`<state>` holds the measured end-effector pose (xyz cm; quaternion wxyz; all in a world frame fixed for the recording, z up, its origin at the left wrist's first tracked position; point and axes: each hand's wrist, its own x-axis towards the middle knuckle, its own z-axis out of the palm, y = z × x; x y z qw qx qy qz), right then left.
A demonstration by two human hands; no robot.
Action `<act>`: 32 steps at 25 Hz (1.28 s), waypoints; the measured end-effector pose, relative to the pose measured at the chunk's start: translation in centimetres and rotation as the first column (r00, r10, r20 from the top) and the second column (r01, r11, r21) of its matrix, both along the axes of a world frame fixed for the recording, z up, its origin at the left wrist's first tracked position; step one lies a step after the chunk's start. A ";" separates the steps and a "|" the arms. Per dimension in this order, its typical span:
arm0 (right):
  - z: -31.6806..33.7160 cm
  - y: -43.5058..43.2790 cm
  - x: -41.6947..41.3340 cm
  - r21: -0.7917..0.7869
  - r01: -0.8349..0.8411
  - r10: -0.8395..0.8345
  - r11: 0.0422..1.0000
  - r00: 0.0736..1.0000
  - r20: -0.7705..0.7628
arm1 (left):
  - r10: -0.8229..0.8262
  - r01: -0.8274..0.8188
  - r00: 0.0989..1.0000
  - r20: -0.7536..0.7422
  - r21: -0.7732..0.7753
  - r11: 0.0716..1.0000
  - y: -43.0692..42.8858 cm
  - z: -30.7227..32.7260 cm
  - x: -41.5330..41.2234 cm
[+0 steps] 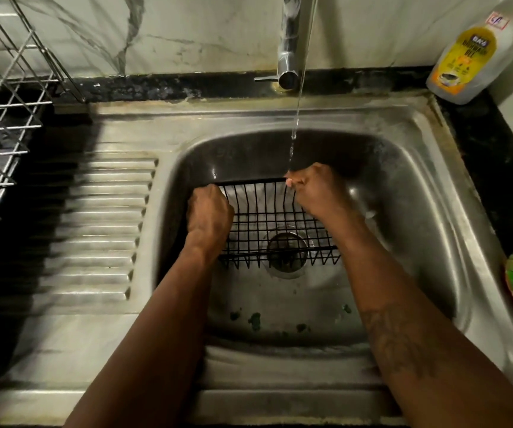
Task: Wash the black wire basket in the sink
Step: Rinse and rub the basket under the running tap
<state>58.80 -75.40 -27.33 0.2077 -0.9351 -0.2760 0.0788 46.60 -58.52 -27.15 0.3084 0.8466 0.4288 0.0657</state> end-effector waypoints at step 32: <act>-0.4 -0.8 1.3 -0.042 -0.048 0.048 0.998 0.999 -0.010 | -0.165 0.181 0.977 -0.132 0.116 0.977 -2.6 0.2 1.1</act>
